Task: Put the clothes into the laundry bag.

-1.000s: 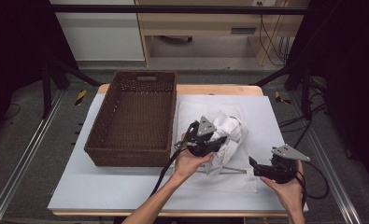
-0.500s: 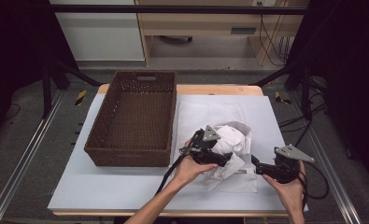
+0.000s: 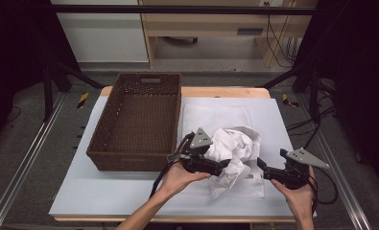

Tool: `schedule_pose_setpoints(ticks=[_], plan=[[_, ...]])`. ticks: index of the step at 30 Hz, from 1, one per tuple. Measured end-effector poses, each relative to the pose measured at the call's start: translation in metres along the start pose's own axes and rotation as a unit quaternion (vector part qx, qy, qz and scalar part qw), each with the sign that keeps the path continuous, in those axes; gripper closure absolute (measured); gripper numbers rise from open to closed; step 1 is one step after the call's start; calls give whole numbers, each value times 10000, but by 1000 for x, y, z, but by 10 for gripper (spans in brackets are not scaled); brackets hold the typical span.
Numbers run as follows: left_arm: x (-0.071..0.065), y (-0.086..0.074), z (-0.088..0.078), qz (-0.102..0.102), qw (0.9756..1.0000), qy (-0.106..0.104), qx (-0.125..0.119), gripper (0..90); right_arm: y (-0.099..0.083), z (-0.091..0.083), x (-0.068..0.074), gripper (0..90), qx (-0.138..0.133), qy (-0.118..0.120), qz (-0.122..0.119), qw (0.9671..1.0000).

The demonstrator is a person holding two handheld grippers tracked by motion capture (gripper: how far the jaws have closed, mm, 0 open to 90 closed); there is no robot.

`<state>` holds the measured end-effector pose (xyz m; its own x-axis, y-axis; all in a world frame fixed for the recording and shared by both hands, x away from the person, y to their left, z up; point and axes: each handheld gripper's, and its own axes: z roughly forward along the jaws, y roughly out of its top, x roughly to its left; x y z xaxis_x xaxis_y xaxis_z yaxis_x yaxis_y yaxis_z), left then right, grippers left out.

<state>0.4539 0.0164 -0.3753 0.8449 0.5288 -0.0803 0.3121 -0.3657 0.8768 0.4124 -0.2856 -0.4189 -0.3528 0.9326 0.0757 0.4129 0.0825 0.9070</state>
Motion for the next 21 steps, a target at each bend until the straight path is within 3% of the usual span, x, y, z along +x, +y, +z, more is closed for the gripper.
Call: schedule_pose_setpoints(ticks=[4,6,9,12,16,18,19,21], plan=[[-3,-7,7,165,9995,45,272,110,5,0,12,126,-170,331,-9,9993],[-1,-13,13,143,9993,-8,338,124,5,3,20,161,-154,461,-63,9988],[0,-22,22,138,9990,-46,418,159,0,17,34,265,18,849,-220,9961],[0,-32,27,202,9983,-30,537,186,-7,33,48,417,170,973,-407,9943],[1,-44,31,250,9981,-48,555,267,-19,55,47,687,403,738,-410,9956],[0,-47,32,305,9988,-160,359,314,-24,62,41,752,571,620,-312,9960],[-1,-47,30,326,9989,-104,322,316,-28,66,37,771,652,625,-236,9956],[-2,-42,26,287,9987,-46,430,344,-34,73,33,800,811,565,-219,9949]])
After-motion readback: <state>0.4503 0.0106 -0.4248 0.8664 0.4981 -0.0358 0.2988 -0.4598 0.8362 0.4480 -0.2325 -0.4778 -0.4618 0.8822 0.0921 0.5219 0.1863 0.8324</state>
